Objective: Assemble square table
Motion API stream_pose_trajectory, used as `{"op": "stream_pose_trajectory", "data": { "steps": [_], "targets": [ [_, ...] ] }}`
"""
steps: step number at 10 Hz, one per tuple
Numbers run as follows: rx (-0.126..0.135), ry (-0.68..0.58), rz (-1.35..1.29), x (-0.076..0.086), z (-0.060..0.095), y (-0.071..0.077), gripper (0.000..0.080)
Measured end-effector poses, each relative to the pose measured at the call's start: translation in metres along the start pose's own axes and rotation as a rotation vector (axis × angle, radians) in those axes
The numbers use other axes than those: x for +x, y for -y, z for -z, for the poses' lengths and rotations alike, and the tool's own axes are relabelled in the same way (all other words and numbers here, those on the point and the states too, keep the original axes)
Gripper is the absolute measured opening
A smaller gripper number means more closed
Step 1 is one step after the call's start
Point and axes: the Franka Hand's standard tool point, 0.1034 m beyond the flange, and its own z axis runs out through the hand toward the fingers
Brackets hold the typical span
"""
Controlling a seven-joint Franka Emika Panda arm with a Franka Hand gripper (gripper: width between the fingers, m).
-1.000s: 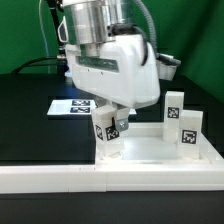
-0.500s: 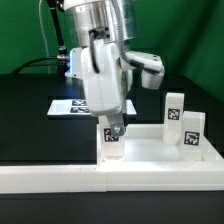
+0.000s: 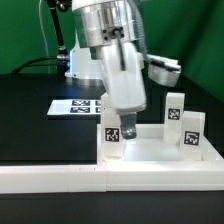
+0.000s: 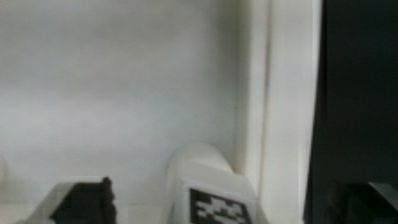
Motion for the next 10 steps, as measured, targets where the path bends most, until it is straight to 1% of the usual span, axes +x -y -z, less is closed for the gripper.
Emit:
{"op": "stream_pose_trajectory", "data": {
  "steps": [1, 2, 4, 5, 6, 7, 8, 10],
  "targets": [
    [-0.013, -0.021, 0.155, -0.005, 0.003, 0.000, 0.0629],
    [-0.011, -0.023, 0.191, -0.002, 0.002, 0.000, 0.0645],
    [-0.015, -0.026, 0.340, 0.000, 0.002, 0.000, 0.0649],
    [-0.028, -0.034, 0.481, 0.004, 0.003, -0.001, 0.0649],
    [-0.049, -0.057, 0.627, 0.013, 0.008, -0.001, 0.0648],
    [-0.069, -0.081, 0.753, 0.017, 0.010, 0.000, 0.0648],
    [-0.065, -0.097, 0.813, 0.016, 0.011, 0.003, 0.0648],
    [-0.063, -0.098, 0.777, 0.016, 0.011, 0.003, 0.0648]
  ]
}}
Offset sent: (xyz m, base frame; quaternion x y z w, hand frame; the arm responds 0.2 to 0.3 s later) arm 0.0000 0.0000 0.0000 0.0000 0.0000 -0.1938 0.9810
